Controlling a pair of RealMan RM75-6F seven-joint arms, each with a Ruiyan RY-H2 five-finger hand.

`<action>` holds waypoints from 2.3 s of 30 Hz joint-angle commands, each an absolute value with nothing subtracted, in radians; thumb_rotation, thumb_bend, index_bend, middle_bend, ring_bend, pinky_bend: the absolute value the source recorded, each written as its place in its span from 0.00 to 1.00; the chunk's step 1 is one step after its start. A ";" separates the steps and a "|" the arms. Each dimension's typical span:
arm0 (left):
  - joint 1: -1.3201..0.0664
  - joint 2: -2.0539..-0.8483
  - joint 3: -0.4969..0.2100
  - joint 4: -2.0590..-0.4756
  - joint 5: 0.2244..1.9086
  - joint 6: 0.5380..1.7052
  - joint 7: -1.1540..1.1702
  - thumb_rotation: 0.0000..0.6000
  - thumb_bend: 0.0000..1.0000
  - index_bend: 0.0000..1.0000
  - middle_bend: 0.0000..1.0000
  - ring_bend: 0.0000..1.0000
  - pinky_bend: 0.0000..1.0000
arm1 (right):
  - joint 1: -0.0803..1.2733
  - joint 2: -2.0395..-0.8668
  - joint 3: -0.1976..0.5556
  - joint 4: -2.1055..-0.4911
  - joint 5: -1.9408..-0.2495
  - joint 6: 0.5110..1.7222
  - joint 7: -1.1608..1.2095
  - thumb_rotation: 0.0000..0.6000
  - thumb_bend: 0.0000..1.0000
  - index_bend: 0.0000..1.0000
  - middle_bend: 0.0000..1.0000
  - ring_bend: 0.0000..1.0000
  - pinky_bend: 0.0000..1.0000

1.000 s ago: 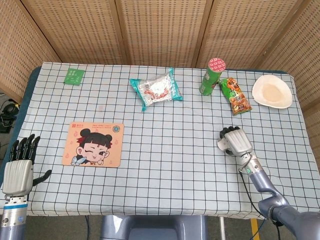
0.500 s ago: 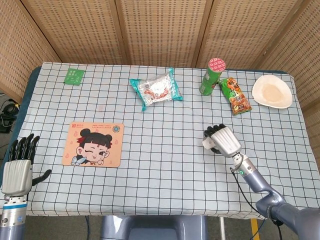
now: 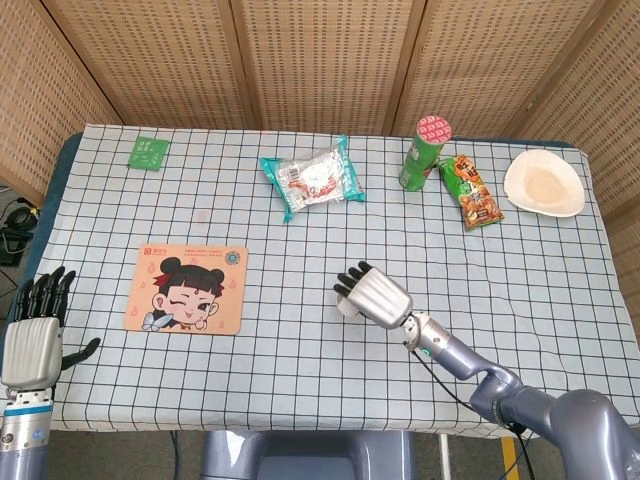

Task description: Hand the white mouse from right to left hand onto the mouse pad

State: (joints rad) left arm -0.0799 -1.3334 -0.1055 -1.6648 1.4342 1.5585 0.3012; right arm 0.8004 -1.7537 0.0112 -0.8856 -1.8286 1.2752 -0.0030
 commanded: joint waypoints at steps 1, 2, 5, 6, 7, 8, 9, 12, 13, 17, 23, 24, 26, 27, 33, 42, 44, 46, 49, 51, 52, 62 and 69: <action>-0.082 -1.332 -0.108 -1.663 1.428 1.553 0.296 1.00 0.04 0.00 0.00 0.00 0.00 | 0.838 -1.782 0.002 -0.876 -1.862 1.271 -0.023 1.00 0.23 0.79 0.56 0.48 0.53; -0.082 -1.332 -0.108 -1.662 1.424 1.551 0.293 1.00 0.04 0.00 0.00 0.00 0.00 | 0.850 -1.791 -0.001 -0.871 -1.870 1.264 -0.026 1.00 0.23 0.79 0.56 0.48 0.53; -0.083 -1.330 -0.111 -1.660 1.415 1.545 0.284 1.00 0.04 0.00 0.00 0.00 0.00 | 0.881 -1.813 -0.016 -0.854 -1.894 1.247 -0.027 1.00 0.23 0.79 0.56 0.48 0.53; -0.085 -1.330 -0.110 -1.657 1.407 1.536 0.280 1.00 0.04 0.00 0.00 0.00 0.00 | 0.909 -1.834 -0.041 -0.829 -1.937 1.242 -0.043 1.00 0.23 0.79 0.56 0.48 0.53; -0.086 -1.330 -0.110 -1.656 1.406 1.533 0.279 1.00 0.04 0.00 0.00 0.00 0.00 | 0.915 -1.845 -0.047 -0.810 -1.946 1.244 -0.044 1.00 0.23 0.80 0.56 0.48 0.53; -0.086 -1.330 -0.109 -1.655 1.405 1.531 0.278 1.00 0.04 0.00 0.00 0.00 0.00 | 0.919 -1.855 -0.054 -0.794 -1.952 1.245 -0.041 1.00 0.23 0.80 0.56 0.48 0.53; -0.087 -1.330 -0.109 -1.654 1.403 1.530 0.277 1.00 0.04 0.00 0.00 0.00 0.00 | 0.923 -1.868 -0.062 -0.776 -1.957 1.246 -0.035 1.00 0.23 0.80 0.56 0.48 0.53; -0.088 -1.329 -0.112 -1.653 1.400 1.530 0.272 1.00 0.04 0.00 0.00 0.00 0.00 | 0.929 -1.892 -0.078 -0.735 -1.967 1.251 -0.030 1.00 0.23 0.80 0.56 0.48 0.53; -0.088 -1.329 -0.113 -1.653 1.398 1.531 0.271 1.00 0.04 0.00 0.00 0.00 0.00 | 0.930 -1.901 -0.083 -0.719 -1.970 1.256 -0.029 1.00 0.23 0.80 0.56 0.48 0.53; -0.088 -1.328 -0.114 -1.654 1.395 1.532 0.269 1.00 0.04 0.00 0.00 0.00 0.00 | 0.927 -1.930 -0.095 -0.680 -1.971 1.270 -0.036 1.00 0.23 0.79 0.56 0.48 0.53; -0.089 -1.329 -0.112 -1.654 1.396 1.533 0.271 1.00 0.04 0.00 0.00 0.00 0.00 | 0.929 -1.947 -0.104 -0.656 -1.971 1.295 -0.038 1.00 0.23 0.77 0.54 0.48 0.52; -0.089 -1.329 -0.112 -1.654 1.395 1.532 0.272 1.00 0.04 0.00 0.00 0.00 0.00 | 0.931 -1.948 -0.105 -0.654 -1.971 1.295 -0.044 1.00 0.23 0.76 0.53 0.47 0.50; -0.090 -1.330 -0.111 -1.654 1.394 1.531 0.273 1.00 0.04 0.00 0.00 0.00 0.00 | 0.932 -1.948 -0.107 -0.658 -1.967 1.291 -0.056 1.00 0.22 0.73 0.49 0.44 0.45; -0.090 -1.330 -0.110 -1.654 1.394 1.530 0.273 1.00 0.04 0.00 0.00 0.00 0.00 | 0.931 -1.948 -0.108 -0.661 -1.965 1.289 -0.062 1.00 0.22 0.72 0.47 0.42 0.42; -0.090 -1.329 -0.111 -1.654 1.393 1.534 0.271 1.00 0.04 0.00 0.00 0.00 0.00 | 0.929 -1.944 -0.123 -0.682 -1.960 1.267 -0.099 1.00 0.18 0.64 0.29 0.22 0.18; -0.091 -1.329 -0.113 -1.653 1.387 1.533 0.266 1.00 0.04 0.00 0.00 0.00 0.00 | 0.926 -1.918 -0.136 -0.737 -1.951 1.237 -0.159 1.00 0.18 0.51 0.06 0.00 0.00; -0.091 -1.329 -0.115 -1.652 1.385 1.534 0.264 1.00 0.04 0.00 0.00 0.00 0.00 | 0.923 -1.910 -0.136 -0.753 -1.947 1.230 -0.179 1.00 0.18 0.47 0.01 0.00 0.00; -0.091 -1.331 -0.116 -1.651 1.386 1.536 0.261 1.00 0.04 0.00 0.00 0.00 0.00 | 0.918 -1.900 -0.136 -0.772 -1.942 1.223 -0.199 1.00 0.18 0.45 0.00 0.00 0.00; -0.090 -1.332 -0.116 -1.651 1.386 1.538 0.259 1.00 0.04 0.00 0.00 0.00 0.00 | 0.909 -1.891 -0.136 -0.795 -1.939 1.226 -0.232 1.00 0.18 0.44 0.00 0.00 0.00; -0.090 -1.332 -0.116 -1.651 1.386 1.538 0.258 1.00 0.04 0.00 0.00 0.00 0.00 | 0.905 -1.884 -0.136 -0.814 -1.937 1.228 -0.242 1.00 0.18 0.44 0.00 0.00 0.00; -0.090 -1.331 -0.116 -1.651 1.386 1.539 0.257 1.00 0.04 0.00 0.00 0.00 0.00 | 0.905 -1.881 -0.135 -0.821 -1.937 1.227 -0.247 1.00 0.18 0.44 0.00 0.00 0.00; -0.088 -1.322 -0.117 -1.658 1.389 1.543 0.242 1.00 0.04 0.00 0.00 0.00 0.00 | 0.884 -1.807 -0.088 -0.933 -1.907 1.263 -0.324 1.00 0.18 0.40 0.00 0.00 0.00; -0.090 -1.324 -0.110 -1.659 1.397 1.540 0.246 1.00 0.04 0.00 0.00 0.00 0.00 | 0.806 -1.733 -0.013 -1.021 -1.801 1.321 -0.370 1.00 0.17 0.29 0.00 0.00 0.00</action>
State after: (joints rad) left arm -0.0901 -1.3241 -0.1103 -1.6590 1.3970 1.5401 0.2454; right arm 0.8313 -1.7555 -0.0345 -0.9947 -1.8322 1.3047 -0.3633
